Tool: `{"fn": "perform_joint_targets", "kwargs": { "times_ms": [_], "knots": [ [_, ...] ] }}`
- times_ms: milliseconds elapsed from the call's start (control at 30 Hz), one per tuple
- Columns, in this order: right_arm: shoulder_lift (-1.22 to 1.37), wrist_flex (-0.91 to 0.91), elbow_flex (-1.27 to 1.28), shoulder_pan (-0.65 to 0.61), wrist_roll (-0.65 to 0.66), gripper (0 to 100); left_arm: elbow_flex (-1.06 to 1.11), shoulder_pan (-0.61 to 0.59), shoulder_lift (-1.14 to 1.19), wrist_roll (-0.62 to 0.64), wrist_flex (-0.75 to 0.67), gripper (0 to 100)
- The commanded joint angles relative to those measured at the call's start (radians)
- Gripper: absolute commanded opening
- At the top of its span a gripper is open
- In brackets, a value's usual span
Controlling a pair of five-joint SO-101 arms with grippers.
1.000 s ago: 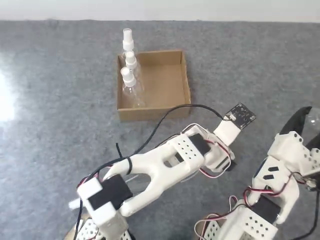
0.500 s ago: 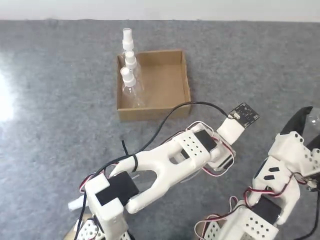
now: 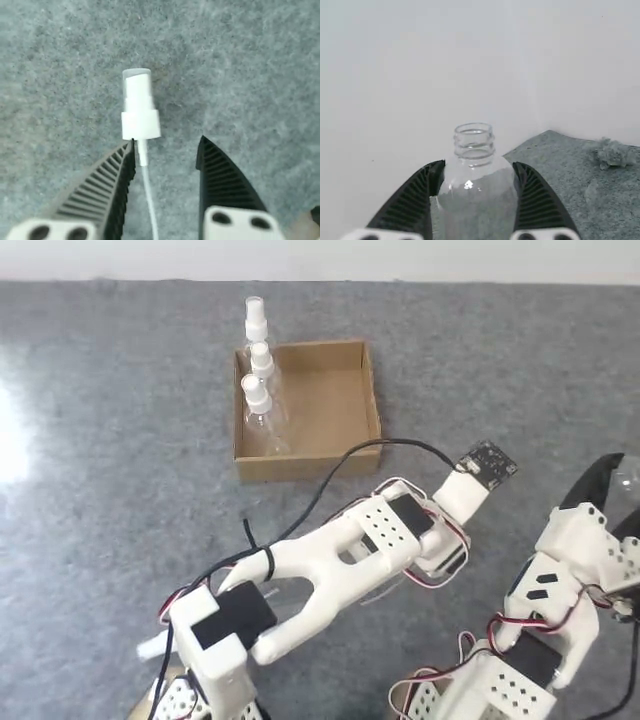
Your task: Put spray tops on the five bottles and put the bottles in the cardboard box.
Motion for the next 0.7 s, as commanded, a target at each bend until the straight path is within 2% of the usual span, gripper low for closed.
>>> {"fn": "perform_joint_targets", "kwargs": {
  "times_ms": [0,400,667],
  "knots": [
    [-0.015,-0.027,0.012,0.008,0.002,2.4,-0.053,-0.037,-0.009,0.012,-0.028,18],
    [-0.015,-0.027,0.011,0.008,0.002,2.4,-0.062,-0.038,0.021,0.008,-0.038,18],
    [-0.015,-0.027,0.011,0.007,0.002,2.4,-0.288,-0.038,0.190,0.012,0.135,18]
  ]
}}
